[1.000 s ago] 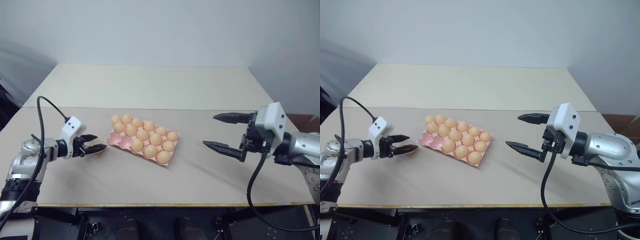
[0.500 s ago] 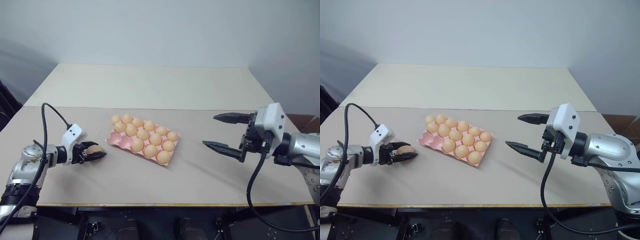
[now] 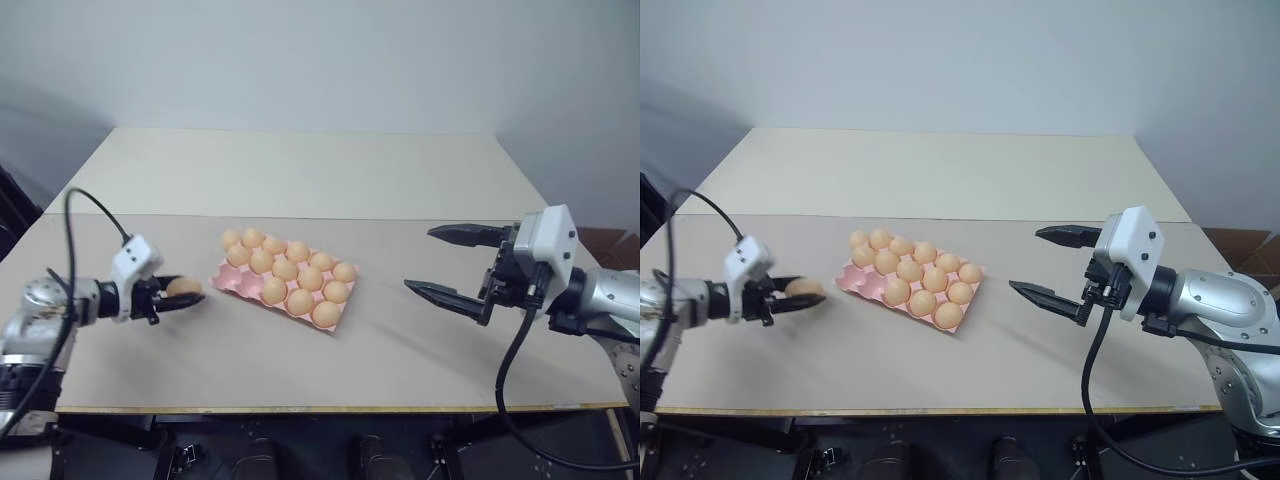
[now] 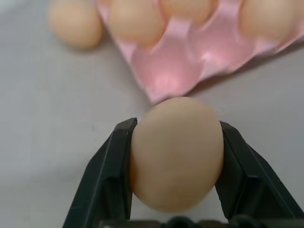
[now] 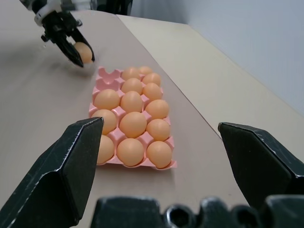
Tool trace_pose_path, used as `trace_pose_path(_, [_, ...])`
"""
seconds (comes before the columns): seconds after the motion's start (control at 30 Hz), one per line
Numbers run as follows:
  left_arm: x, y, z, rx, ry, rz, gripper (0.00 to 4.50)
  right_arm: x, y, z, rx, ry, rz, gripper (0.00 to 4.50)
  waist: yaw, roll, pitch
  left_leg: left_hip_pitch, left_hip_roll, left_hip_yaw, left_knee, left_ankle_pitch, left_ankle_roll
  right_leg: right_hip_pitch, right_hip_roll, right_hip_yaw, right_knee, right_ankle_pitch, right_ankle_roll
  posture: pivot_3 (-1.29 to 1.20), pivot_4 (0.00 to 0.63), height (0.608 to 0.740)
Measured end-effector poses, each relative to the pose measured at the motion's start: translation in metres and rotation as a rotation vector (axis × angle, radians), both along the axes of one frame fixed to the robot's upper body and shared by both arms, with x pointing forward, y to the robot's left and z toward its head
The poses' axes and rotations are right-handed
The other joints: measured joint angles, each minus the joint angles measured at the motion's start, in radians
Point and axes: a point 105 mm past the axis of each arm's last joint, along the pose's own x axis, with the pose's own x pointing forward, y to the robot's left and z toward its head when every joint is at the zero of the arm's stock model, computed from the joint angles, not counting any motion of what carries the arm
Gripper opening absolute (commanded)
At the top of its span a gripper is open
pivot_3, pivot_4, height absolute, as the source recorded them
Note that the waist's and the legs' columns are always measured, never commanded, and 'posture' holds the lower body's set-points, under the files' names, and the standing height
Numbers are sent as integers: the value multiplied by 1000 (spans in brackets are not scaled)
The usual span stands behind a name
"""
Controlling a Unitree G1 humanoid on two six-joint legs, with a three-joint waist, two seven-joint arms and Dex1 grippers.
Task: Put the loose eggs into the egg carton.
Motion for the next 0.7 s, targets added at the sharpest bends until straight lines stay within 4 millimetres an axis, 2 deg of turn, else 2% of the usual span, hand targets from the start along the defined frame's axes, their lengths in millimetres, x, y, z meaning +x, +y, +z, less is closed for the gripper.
trace_pose_path(0.07, [0, -14, 19, -22, -60, -64, 1938, 1, 0, 1, 1, -3, -3, 4500, 6, 0, 0, 0, 0, 0, 0, 0, 0, 0, 0, 0, 0, 0, 0, 0, 150, 740])
trace_pose_path(0.13, [3, -30, 25, -34, -90, -120, 1938, 2, 2, 1, 2, -6, -4, 4500, 10, 0, 0, 0, 0, 0, 0, 0, 0, 1, 0, 0, 0, 0, 0, 0, 150, 740])
trace_pose_path(0.33, [18, -76, 6, -63, -60, -219, 1938, 3, 4, 0, -5, -9, -2, 4500, 11, -1, -1, 0, -1, 0, 1, 0, 0, 1, 1, 0, 0, 0, 1, 0, 150, 740])
trace_pose_path(0.5, [29, -91, -8, -35, -36, -235, 1938, 3, 5, -1, -5, -8, -5, 4500, 1, -1, -1, 0, -1, 0, 1, 0, 0, 1, 1, 1, 0, 1, 1, 0, 150, 740])
trace_pose_path(0.7, [34, -87, -8, -30, -26, -225, 3800, 2, 5, -2, -6, -7, -10, 4500, 0, -1, -1, 1, -1, 0, 1, 0, 0, 2, 1, 1, 0, 1, 1, 0, 150, 740])
